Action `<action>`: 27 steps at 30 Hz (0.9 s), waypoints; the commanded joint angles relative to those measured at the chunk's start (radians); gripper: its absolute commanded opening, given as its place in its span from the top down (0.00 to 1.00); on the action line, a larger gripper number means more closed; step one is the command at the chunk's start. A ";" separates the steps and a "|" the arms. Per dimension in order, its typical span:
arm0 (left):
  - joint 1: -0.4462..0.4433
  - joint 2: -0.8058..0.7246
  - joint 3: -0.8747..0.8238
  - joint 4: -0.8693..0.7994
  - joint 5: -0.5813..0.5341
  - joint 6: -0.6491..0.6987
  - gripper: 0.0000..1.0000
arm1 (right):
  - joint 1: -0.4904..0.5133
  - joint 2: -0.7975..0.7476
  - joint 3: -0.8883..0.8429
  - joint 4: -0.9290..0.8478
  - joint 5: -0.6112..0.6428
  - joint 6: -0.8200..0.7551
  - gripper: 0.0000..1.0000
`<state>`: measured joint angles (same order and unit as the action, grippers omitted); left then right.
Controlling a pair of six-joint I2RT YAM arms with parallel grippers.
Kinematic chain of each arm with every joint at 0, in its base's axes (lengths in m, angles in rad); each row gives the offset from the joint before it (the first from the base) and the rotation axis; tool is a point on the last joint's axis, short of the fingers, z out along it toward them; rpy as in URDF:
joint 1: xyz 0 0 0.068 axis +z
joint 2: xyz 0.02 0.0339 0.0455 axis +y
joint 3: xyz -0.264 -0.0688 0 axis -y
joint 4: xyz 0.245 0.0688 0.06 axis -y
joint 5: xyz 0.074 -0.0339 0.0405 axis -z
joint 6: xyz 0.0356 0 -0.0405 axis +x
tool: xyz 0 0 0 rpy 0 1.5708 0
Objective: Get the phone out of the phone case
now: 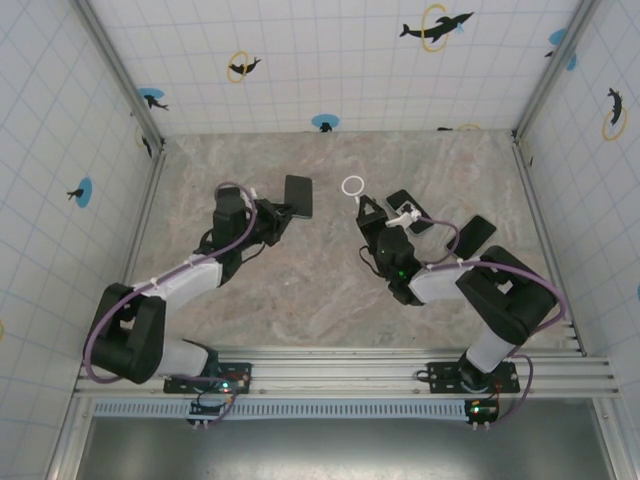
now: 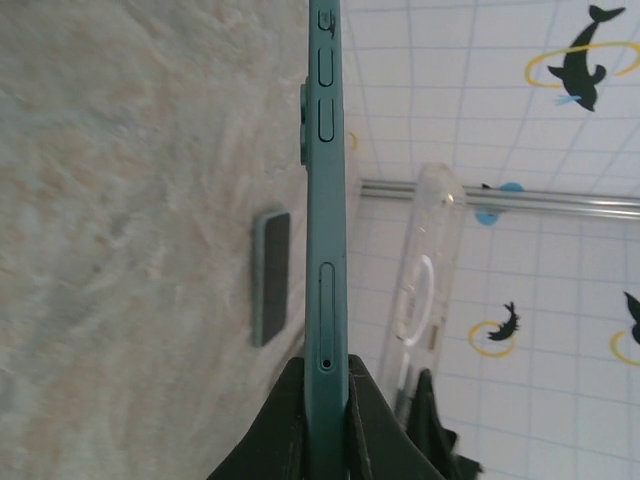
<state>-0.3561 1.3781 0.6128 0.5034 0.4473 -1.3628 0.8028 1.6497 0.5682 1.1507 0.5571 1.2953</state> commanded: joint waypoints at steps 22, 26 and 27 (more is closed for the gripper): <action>0.142 0.475 0.156 0.293 0.143 0.208 1.00 | 0.066 0.005 0.021 -0.106 0.073 0.008 0.97; 0.155 0.527 0.197 0.293 0.162 0.203 0.99 | 0.065 0.008 0.024 -0.116 0.073 0.010 0.97; 0.158 0.542 0.205 0.292 0.171 0.201 0.99 | 0.066 0.010 0.025 -0.121 0.073 0.012 0.97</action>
<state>-0.2089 1.8942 0.7742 0.7208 0.5735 -1.1946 0.8585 1.6524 0.5682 1.0416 0.5938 1.3048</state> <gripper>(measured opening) 0.106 0.124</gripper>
